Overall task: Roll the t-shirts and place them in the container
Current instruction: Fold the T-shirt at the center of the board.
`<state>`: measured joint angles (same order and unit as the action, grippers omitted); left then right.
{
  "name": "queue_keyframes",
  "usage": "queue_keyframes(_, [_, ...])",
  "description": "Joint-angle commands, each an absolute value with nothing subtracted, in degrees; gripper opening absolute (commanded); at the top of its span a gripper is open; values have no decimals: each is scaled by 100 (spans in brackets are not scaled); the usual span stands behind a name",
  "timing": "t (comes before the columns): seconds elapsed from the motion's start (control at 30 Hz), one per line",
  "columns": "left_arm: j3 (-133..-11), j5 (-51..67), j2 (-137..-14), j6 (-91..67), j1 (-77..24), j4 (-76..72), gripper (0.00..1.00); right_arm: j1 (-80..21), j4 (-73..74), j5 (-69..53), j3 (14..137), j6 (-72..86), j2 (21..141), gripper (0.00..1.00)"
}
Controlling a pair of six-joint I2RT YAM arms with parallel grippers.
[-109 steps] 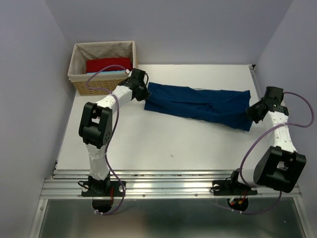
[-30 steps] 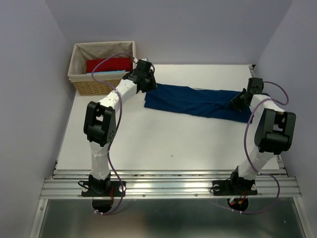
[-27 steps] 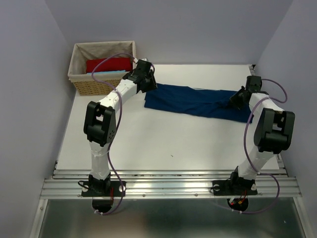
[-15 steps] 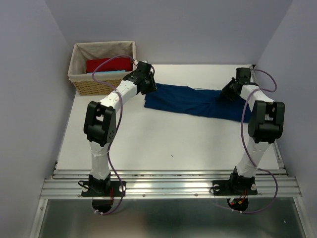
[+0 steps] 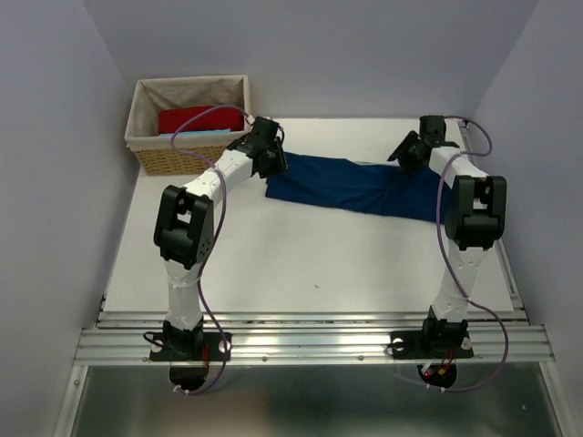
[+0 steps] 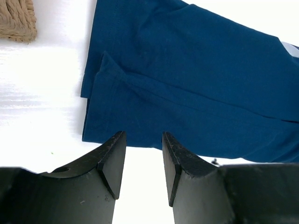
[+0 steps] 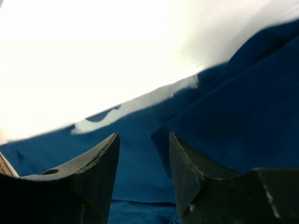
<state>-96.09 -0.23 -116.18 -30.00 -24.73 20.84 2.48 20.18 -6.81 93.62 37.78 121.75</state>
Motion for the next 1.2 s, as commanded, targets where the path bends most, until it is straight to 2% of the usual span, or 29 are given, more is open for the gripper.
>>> queue_keyframes(0.0, [-9685,-26,-11469,-2848,-2531,2030,48,246,1854,-352,9773,3533,11822,52])
queue_keyframes(0.1, [-9896,-26,-11584,-2786,-2549,2100,48,324,1872,-255,9581,3533,11585,52])
queue_keyframes(0.2, [-10160,-26,-11724,-2681,-2584,2171,47,544,1863,-62,9256,3577,11189,46])
queue_keyframes(0.27, [-10362,-26,-11847,-2593,-2610,2180,47,773,1863,-35,8939,3551,11031,25])
queue_keyframes(0.4, [-10950,-44,-12339,-2452,-2619,2320,46,958,1916,-184,8728,3463,11118,13])
queue_keyframes(0.57, [-11548,-114,-12928,-2382,-2619,2452,45,958,2057,-149,8982,3410,11478,12])
queue_keyframes(0.73, [-11829,-211,-13393,-2250,-2619,2531,45,1010,2240,-9,9737,3410,12232,12])
queue_keyframes(1.03, [-11549,-255,-13579,-2119,-2602,2557,45,1187,2977,580,11711,3305,13735,12])
queue_keyframes(1.17, [-11531,-316,-13623,-2066,-2593,2619,45,1187,3269,493,12418,3208,13948,13])
